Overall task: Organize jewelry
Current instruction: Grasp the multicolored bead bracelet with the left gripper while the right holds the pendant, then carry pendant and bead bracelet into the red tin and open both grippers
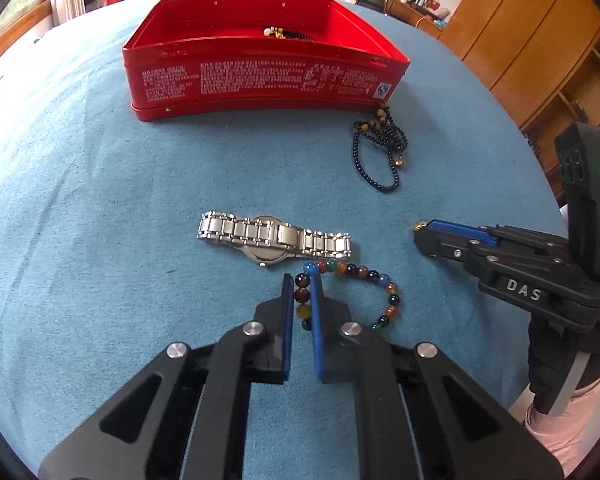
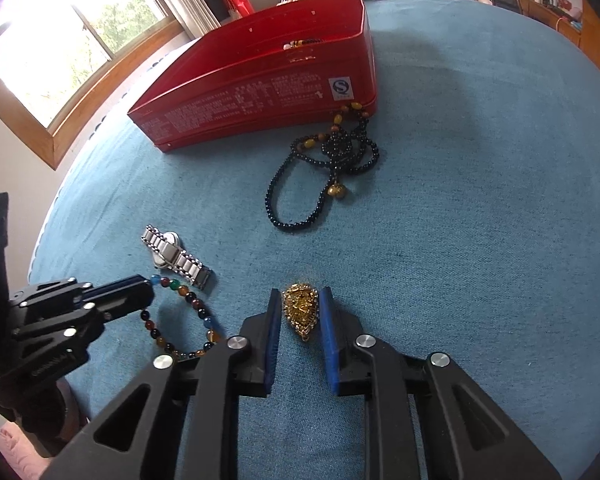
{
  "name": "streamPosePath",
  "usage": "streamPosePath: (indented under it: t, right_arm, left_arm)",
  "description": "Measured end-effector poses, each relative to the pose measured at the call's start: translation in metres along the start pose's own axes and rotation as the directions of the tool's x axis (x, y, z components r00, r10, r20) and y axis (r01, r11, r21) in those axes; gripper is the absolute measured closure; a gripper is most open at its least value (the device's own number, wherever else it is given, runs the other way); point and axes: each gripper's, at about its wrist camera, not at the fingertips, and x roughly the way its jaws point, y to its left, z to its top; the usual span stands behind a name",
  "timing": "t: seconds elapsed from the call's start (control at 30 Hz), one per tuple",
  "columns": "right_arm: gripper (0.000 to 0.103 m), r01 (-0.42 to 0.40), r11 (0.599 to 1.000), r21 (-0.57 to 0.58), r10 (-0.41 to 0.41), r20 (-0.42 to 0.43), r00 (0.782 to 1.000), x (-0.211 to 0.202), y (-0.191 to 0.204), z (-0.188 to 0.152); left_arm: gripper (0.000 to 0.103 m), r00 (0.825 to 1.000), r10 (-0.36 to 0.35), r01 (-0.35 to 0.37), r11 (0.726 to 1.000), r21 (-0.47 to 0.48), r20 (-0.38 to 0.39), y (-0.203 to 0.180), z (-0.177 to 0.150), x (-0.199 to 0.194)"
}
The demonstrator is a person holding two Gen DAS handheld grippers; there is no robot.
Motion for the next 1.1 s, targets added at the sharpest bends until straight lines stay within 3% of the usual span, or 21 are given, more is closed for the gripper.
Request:
streamPosePath:
  t: [0.2, 0.6, 0.77, 1.03, 1.1]
  right_arm:
    - [0.089, -0.075, 0.997, 0.023, 0.075, 0.023, 0.997, -0.011, -0.001, 0.001]
    - [0.089, -0.119, 0.993, -0.023, 0.121, 0.128, 0.984, -0.049, 0.019, 0.027]
    - [0.089, -0.120, 0.992, -0.041, 0.126, 0.169, 0.978, -0.062, 0.027, 0.054]
    - [0.089, -0.111, 0.993, -0.041, 0.117, 0.211, 0.971, -0.058, 0.038, 0.110]
    - [0.089, -0.111, 0.993, -0.031, 0.115, 0.206, 0.972, -0.048, 0.039, 0.128]
  left_arm:
    - [0.097, 0.999, -0.030, 0.030, 1.000, 0.004, 0.023, 0.001, -0.005, -0.020]
    - [0.097, 0.981, -0.063, 0.057, 0.998, 0.038, 0.183, -0.003, 0.017, -0.088]
    - [0.097, 0.967, -0.031, 0.030, 1.000, 0.008, 0.253, 0.007, 0.044, -0.108]
    - [0.097, 0.920, 0.028, -0.009, 0.999, -0.049, 0.390, 0.026, 0.111, -0.133]
    - [0.097, 0.916, 0.029, -0.006, 0.998, -0.058, 0.401, 0.031, 0.126, -0.129]
